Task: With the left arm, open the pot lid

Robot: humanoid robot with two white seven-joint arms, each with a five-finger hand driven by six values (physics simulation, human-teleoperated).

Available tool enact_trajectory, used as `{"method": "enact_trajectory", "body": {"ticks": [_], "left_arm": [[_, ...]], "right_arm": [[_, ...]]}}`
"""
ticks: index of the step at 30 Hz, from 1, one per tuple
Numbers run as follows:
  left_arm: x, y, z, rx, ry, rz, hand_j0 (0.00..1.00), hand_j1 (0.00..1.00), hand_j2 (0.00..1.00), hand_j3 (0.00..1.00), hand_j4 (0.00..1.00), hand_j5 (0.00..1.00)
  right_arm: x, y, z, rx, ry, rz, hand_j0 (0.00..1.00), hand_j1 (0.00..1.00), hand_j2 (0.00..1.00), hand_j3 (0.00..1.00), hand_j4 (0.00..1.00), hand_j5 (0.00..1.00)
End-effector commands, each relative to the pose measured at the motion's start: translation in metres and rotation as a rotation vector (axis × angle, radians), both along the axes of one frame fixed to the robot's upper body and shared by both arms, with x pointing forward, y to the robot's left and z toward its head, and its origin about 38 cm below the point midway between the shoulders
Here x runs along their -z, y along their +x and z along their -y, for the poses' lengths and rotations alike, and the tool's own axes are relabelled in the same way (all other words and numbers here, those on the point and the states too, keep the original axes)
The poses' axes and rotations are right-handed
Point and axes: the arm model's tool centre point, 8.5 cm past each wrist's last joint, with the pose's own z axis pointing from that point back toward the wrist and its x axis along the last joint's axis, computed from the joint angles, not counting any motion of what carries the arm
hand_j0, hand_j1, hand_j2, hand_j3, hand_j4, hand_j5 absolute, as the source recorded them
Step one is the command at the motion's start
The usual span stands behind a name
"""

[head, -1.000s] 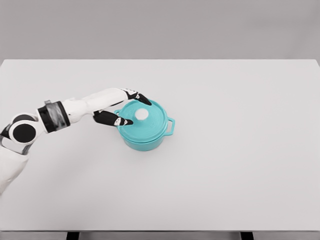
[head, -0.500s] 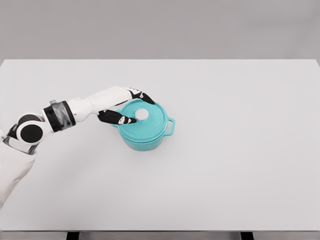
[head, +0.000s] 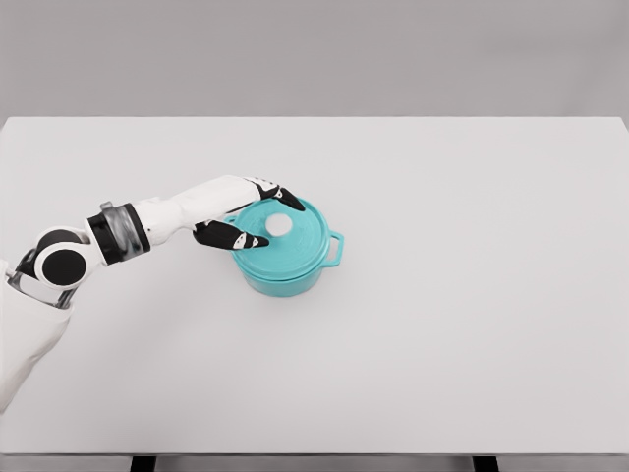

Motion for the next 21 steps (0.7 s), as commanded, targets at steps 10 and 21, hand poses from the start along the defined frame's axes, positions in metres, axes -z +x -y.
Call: {"method": "enact_trajectory", "body": {"ticks": [10,21], "left_arm": [[0.003,0.0,0.003,0.001,0.01,0.001,0.73,0.73,0.73,0.73,0.73,0.73],[0.012,0.004,-0.001,-0.017,0.018,-0.026,0.73,0.73,0.73,0.73,0.73,0.73]], "right_arm": [[0.0,0.0,0.0,0.0,0.0,0.0,1.0,1.0,1.0,1.0,1.0,1.0],[0.0,0.0,0.0,0.0,0.0,0.0,1.0,1.0,1.0,1.0,1.0,1.0]]}}
